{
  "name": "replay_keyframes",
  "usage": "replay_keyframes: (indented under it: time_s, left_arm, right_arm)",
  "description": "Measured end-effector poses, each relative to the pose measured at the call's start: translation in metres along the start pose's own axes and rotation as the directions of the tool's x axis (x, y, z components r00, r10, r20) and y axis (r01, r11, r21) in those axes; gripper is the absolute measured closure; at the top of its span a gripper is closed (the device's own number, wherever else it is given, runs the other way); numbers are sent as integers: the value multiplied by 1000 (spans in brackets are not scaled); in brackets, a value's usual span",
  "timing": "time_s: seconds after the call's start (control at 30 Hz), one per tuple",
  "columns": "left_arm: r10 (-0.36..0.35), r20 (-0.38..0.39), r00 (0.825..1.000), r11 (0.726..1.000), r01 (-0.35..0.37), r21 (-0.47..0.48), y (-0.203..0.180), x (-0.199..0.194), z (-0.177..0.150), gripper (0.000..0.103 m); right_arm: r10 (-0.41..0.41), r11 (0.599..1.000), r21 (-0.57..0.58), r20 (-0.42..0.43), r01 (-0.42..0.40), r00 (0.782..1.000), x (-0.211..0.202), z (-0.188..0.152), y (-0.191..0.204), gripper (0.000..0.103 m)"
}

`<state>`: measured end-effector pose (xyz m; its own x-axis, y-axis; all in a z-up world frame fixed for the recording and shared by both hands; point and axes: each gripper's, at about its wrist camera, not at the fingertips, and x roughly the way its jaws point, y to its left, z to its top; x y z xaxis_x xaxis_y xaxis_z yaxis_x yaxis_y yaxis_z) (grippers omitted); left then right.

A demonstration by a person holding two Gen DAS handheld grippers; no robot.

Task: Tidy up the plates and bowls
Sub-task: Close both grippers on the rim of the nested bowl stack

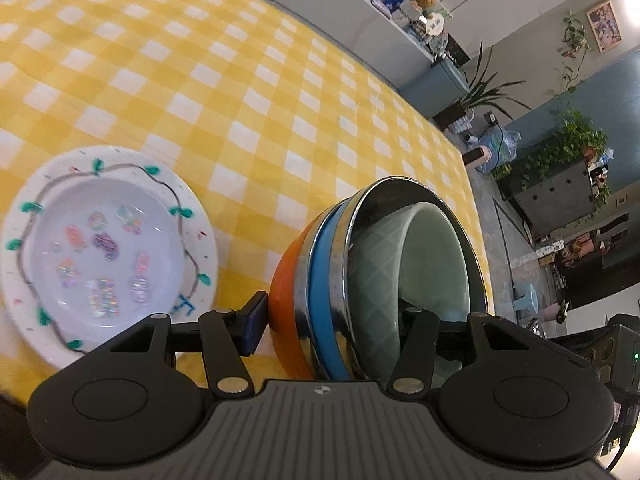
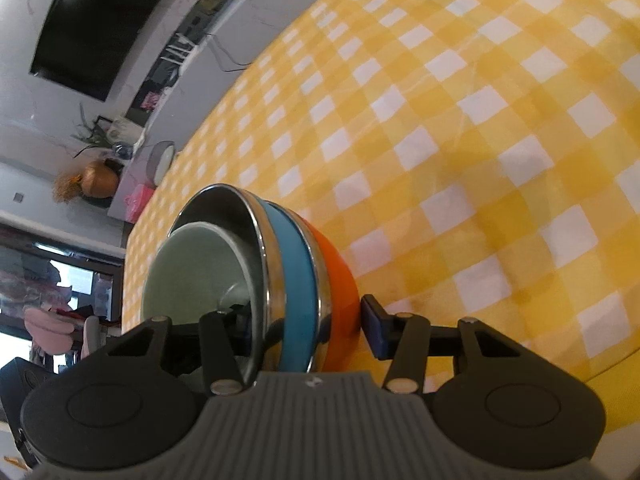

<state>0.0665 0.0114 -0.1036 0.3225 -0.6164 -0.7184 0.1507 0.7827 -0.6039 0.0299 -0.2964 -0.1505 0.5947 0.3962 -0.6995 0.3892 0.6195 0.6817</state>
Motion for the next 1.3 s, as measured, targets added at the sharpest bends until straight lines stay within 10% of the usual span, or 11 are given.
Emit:
replay_keyframes:
  time_s: [0.63,1.3]
  left_arm:
    - [83,179,980,994,-68,-89,53,-112,11,42]
    - [91,80,993,983,-77,-165,99,-66,29,42]
  right_arm:
    - [133,982,-123,-81,-143,988,16,-57,115,54]
    - [47,993,-104,-159,-64,986,74,-46,112,54]
